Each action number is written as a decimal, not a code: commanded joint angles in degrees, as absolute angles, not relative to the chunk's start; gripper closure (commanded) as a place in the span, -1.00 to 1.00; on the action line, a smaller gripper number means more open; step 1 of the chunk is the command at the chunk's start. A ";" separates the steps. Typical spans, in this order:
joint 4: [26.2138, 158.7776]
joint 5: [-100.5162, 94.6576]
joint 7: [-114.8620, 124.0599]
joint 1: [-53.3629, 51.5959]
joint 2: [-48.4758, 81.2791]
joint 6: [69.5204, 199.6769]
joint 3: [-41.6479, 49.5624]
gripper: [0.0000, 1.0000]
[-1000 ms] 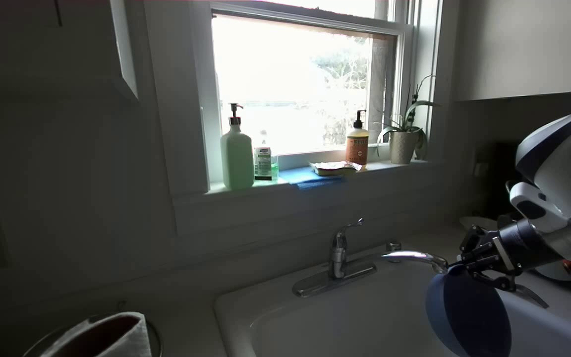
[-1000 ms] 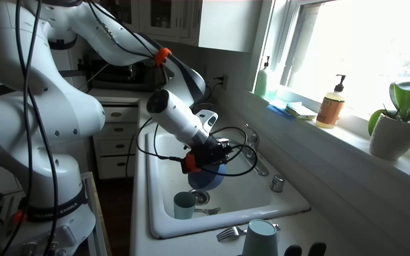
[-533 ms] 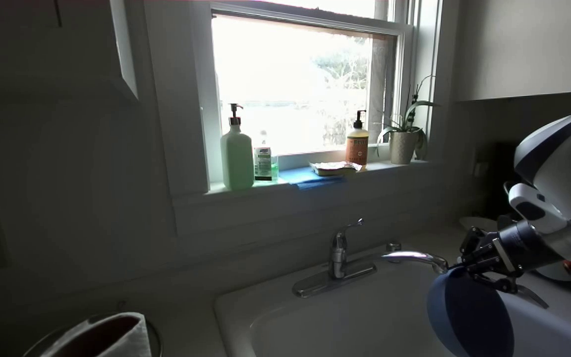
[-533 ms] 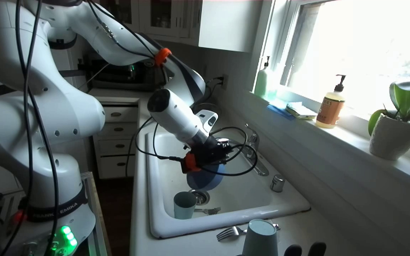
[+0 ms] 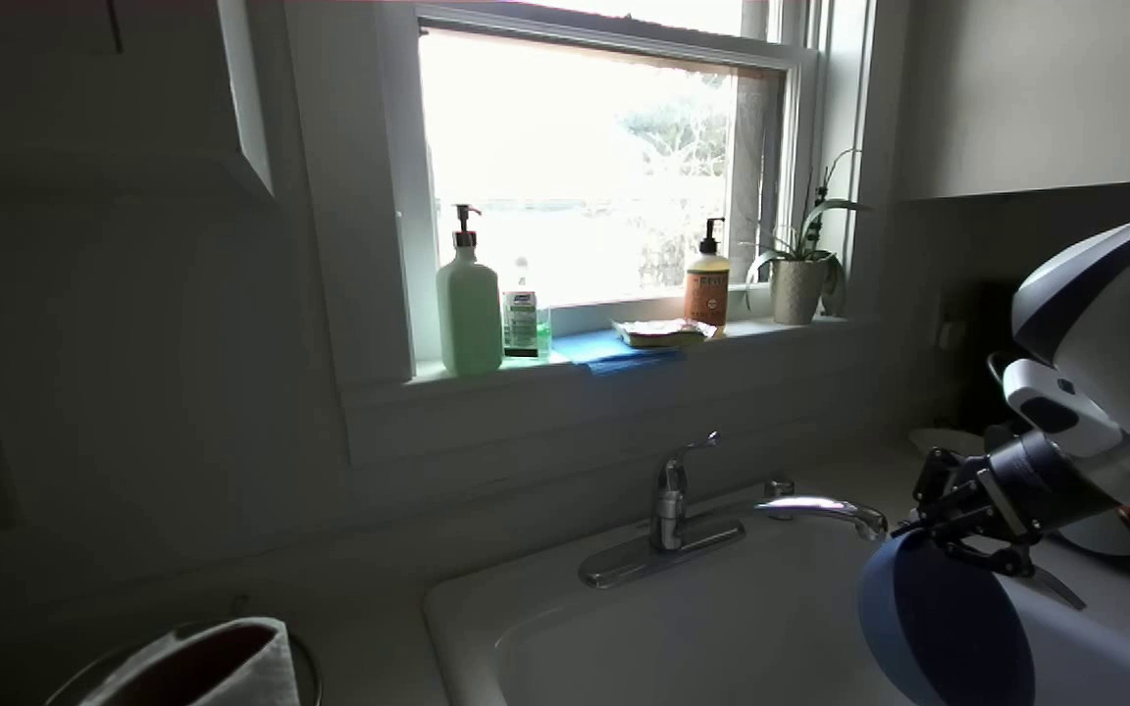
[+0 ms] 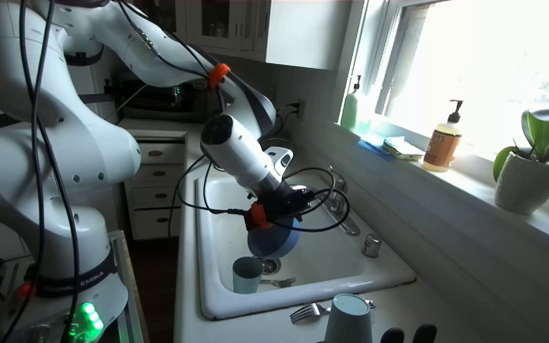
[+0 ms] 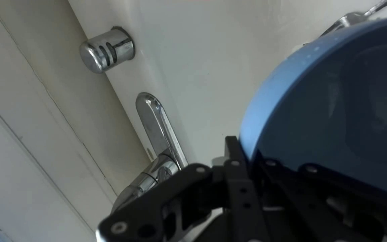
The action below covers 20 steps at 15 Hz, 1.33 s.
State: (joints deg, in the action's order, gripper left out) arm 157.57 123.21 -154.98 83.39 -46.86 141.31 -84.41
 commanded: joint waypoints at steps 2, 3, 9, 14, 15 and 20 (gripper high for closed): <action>157.57 123.43 -157.76 83.29 -46.53 139.57 -83.28 0.97; 157.56 123.72 -159.17 83.11 -45.31 140.22 -83.03 0.97; 157.25 122.52 -156.97 82.36 -49.86 135.86 -83.11 0.97; 157.17 119.05 -156.78 82.92 -52.14 134.28 -83.22 0.97; 157.16 118.29 -156.79 82.99 -52.77 134.02 -83.26 0.97; 157.16 116.59 -156.77 83.20 -55.23 133.89 -83.68 0.97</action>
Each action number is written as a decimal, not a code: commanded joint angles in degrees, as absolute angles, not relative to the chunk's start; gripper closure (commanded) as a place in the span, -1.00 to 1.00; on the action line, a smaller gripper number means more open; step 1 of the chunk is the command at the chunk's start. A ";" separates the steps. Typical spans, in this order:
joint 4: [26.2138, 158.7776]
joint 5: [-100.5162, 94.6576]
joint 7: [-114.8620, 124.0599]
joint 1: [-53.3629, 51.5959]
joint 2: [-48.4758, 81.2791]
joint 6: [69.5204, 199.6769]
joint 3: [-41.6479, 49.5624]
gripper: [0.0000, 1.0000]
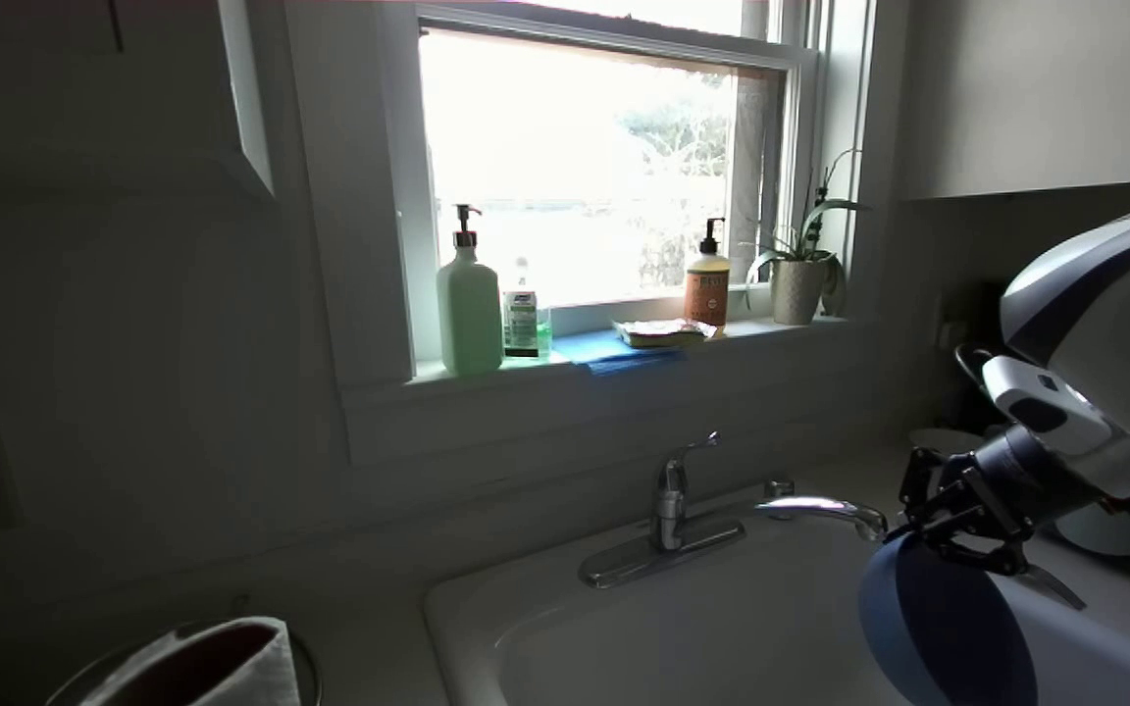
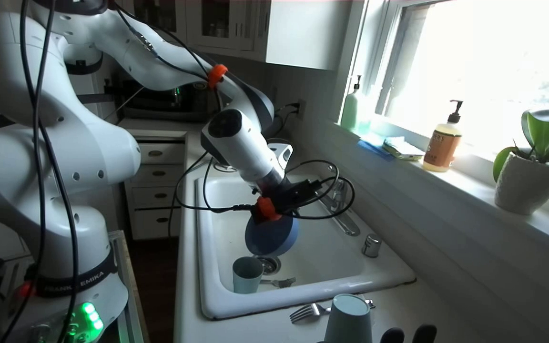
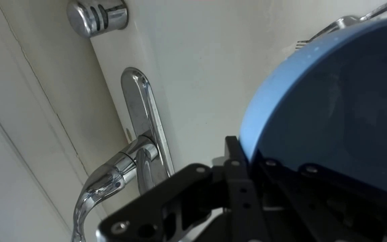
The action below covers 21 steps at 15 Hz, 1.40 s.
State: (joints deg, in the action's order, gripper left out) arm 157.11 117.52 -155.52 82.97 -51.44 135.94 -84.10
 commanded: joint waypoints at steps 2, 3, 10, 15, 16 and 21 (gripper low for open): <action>157.16 117.09 -156.76 83.31 -55.45 133.84 -83.73 0.97; 157.13 117.15 -155.82 82.56 -51.61 136.71 -83.74 0.89; 156.51 114.03 -152.87 83.94 -50.96 135.84 -83.10 0.97; 155.24 107.13 -149.25 86.94 -48.34 135.42 -82.70 0.97; 154.87 105.80 -148.51 87.54 -47.60 135.32 -82.56 0.97; 153.09 97.40 -144.38 90.49 -42.01 134.36 -81.64 0.97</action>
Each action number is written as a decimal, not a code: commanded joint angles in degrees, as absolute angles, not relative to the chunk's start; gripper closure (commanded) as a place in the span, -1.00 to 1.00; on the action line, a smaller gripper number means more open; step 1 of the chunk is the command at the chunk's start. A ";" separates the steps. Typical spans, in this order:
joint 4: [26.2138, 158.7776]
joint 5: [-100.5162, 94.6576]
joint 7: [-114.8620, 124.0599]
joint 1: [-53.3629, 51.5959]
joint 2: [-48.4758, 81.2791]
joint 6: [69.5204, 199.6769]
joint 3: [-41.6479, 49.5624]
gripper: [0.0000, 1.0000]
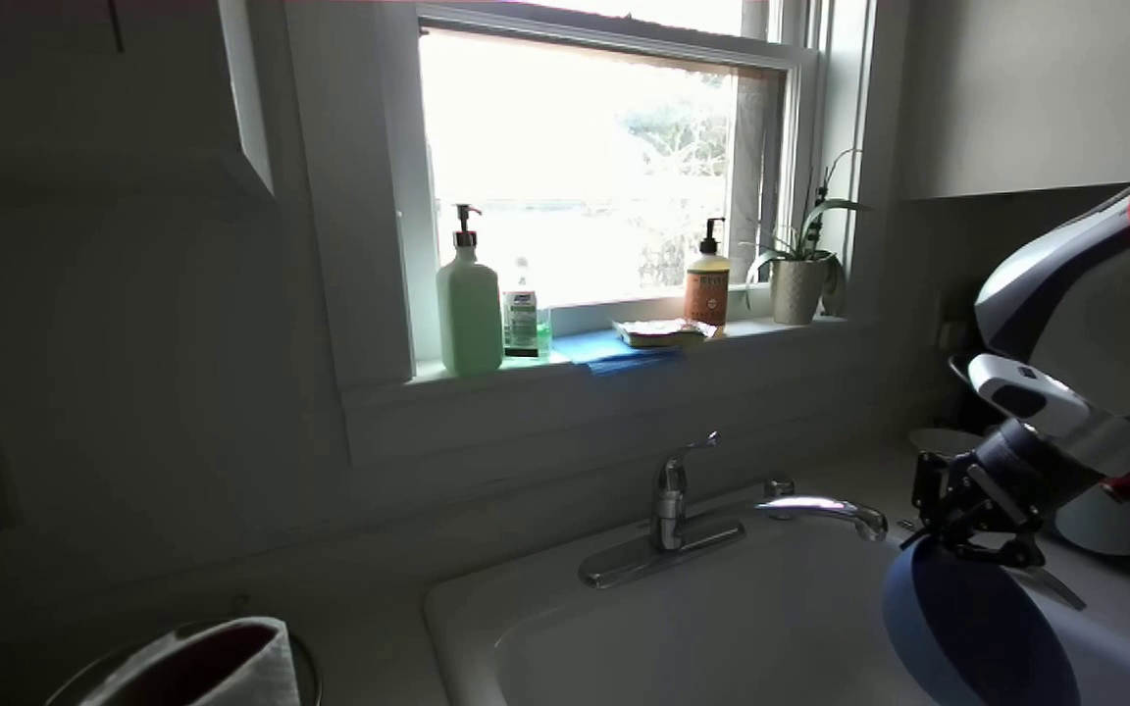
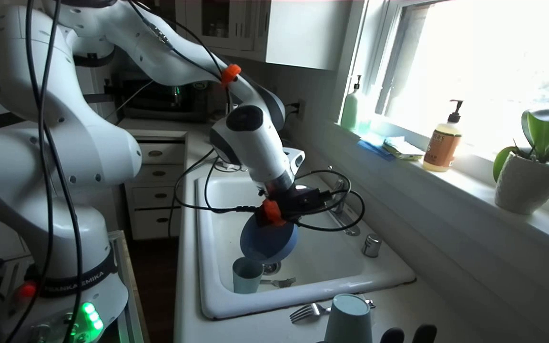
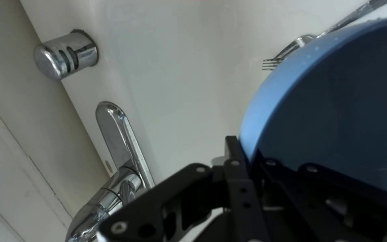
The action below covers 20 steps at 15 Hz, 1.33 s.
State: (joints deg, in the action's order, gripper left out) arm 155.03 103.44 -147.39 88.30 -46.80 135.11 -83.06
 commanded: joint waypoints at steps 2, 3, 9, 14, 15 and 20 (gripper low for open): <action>152.32 93.89 -142.10 91.31 -39.44 134.55 -81.19 0.97; 151.87 92.31 -141.21 91.86 -38.02 134.85 -81.11 0.97; 149.91 83.07 -138.30 92.84 -27.95 135.86 -78.33 0.97; 148.74 78.67 -138.39 94.78 -23.23 132.49 -77.30 0.97; 148.88 78.51 -138.67 94.40 -21.94 132.47 -76.82 0.97; 148.92 79.34 -140.43 95.51 -19.33 131.16 -77.68 0.97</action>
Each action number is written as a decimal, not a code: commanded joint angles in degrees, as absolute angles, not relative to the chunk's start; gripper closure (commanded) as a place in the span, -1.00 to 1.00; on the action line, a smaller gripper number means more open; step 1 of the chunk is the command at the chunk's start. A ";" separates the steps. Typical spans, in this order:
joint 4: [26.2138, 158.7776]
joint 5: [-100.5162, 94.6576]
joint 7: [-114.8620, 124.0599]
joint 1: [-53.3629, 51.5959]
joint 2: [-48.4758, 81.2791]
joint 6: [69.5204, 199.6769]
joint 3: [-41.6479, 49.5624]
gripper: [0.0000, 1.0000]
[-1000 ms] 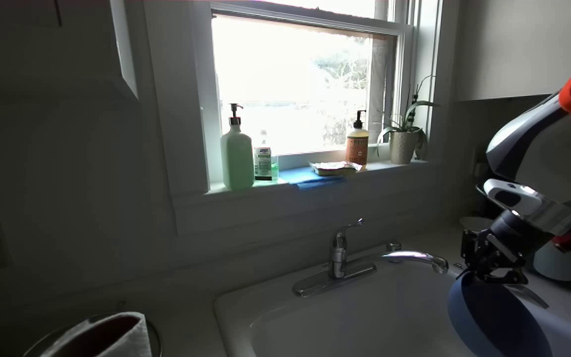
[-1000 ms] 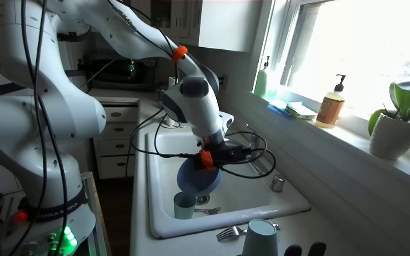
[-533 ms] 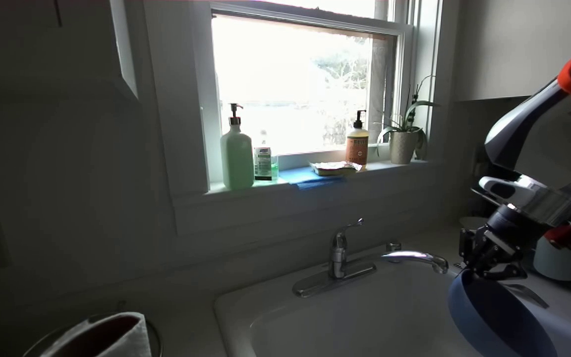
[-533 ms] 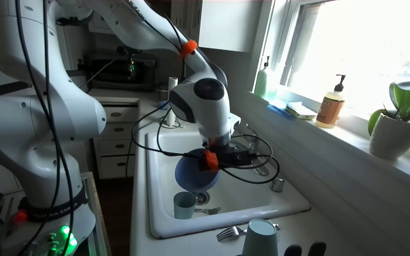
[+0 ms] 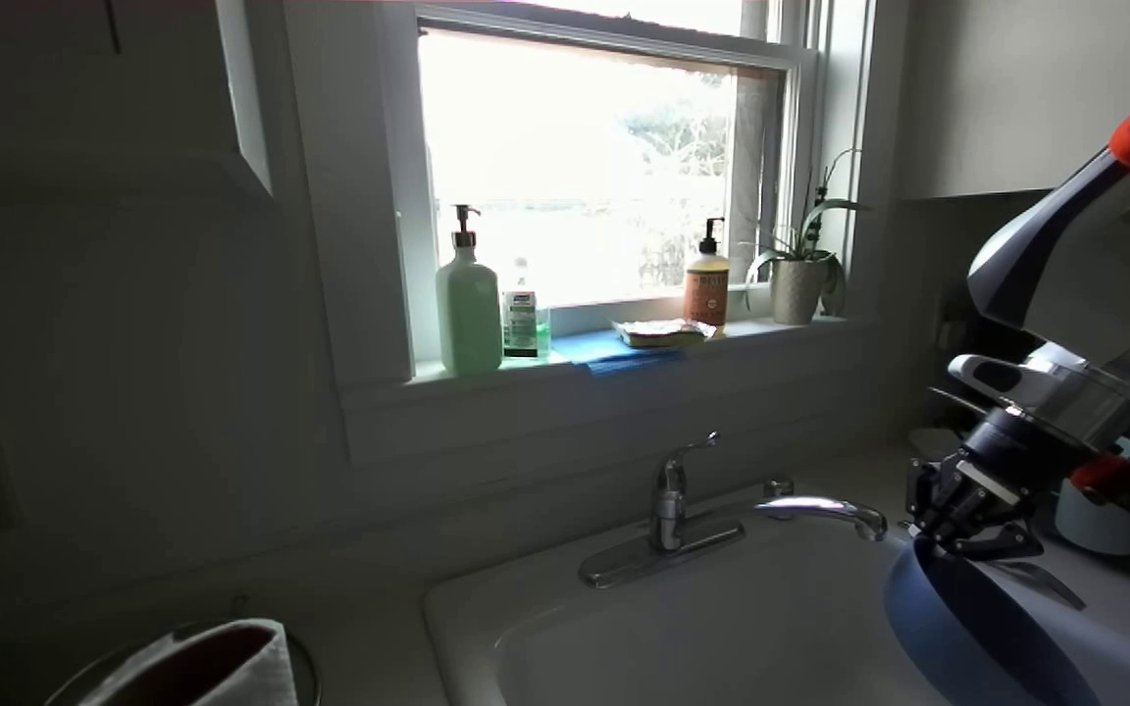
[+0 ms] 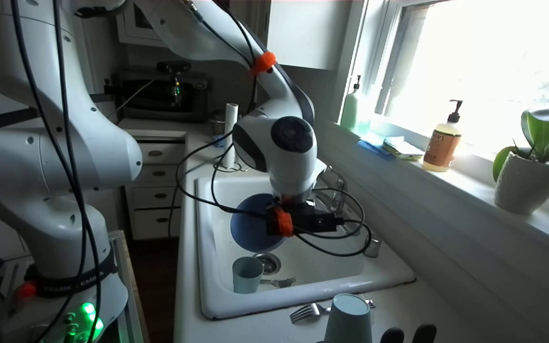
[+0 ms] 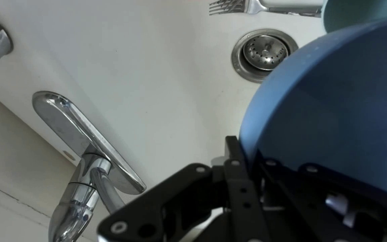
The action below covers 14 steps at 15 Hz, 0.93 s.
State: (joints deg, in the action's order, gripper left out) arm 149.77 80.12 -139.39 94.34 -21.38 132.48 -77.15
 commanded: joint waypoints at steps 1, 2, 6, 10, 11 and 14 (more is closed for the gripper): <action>148.94 79.42 -141.33 95.67 -18.91 131.18 -77.89 0.97; 148.97 78.99 -141.60 95.85 -18.49 130.83 -78.04 0.97; 148.29 78.39 -144.53 98.08 -15.99 130.57 -78.70 0.97; 147.82 78.00 -148.35 100.56 -13.71 129.93 -79.02 0.97; 147.76 78.02 -149.26 101.07 -13.21 129.88 -79.21 0.97; 147.97 77.55 -150.54 102.34 -11.99 129.52 -79.74 0.97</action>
State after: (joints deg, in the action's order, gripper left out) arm 148.93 79.73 -149.18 100.03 -14.60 130.45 -78.70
